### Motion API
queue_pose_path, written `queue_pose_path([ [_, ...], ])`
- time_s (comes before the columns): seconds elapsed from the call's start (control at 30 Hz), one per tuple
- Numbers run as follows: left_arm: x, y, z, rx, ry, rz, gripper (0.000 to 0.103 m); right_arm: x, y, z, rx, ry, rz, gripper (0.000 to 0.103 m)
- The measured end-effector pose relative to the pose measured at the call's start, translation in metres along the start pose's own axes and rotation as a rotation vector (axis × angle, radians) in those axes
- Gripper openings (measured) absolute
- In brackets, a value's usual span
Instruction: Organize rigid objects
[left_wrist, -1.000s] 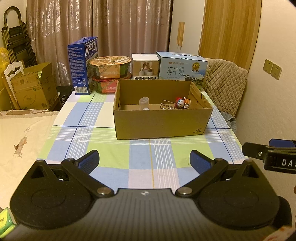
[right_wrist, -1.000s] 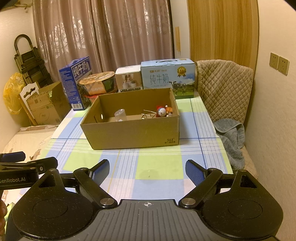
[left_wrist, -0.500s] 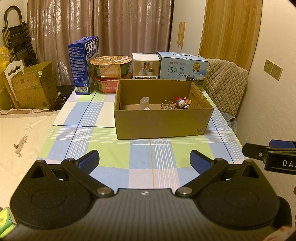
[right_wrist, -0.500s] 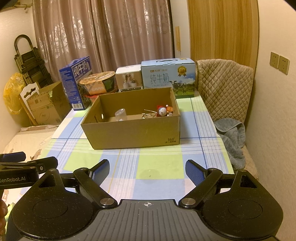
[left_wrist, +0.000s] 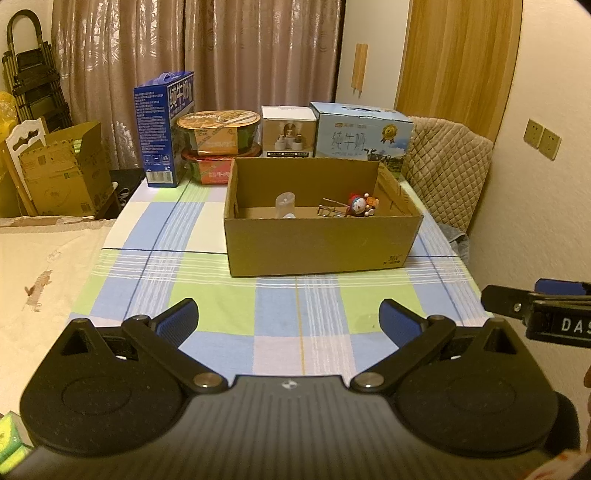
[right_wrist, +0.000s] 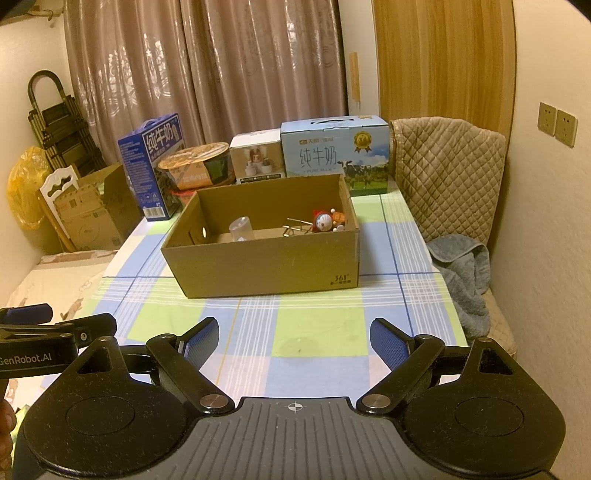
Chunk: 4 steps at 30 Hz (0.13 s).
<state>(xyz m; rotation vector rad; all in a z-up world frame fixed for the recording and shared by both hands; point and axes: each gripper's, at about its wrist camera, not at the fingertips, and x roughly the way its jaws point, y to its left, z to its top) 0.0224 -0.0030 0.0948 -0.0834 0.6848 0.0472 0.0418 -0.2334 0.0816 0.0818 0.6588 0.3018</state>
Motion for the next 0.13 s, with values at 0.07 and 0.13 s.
queue_pose_path([
  [0.07, -0.001, -0.0004, -0.0009, 0.002, -0.014, -0.005, 0.103, 0.0007, 0.0007, -0.001, 0.002, 0.001, 0.001, 0.086],
  [0.13, -0.0012, -0.0024, -0.0017, 0.014, -0.018, 0.002, 0.102, 0.001, 0.0013, -0.0015, 0.003, 0.001, 0.0, 0.086],
])
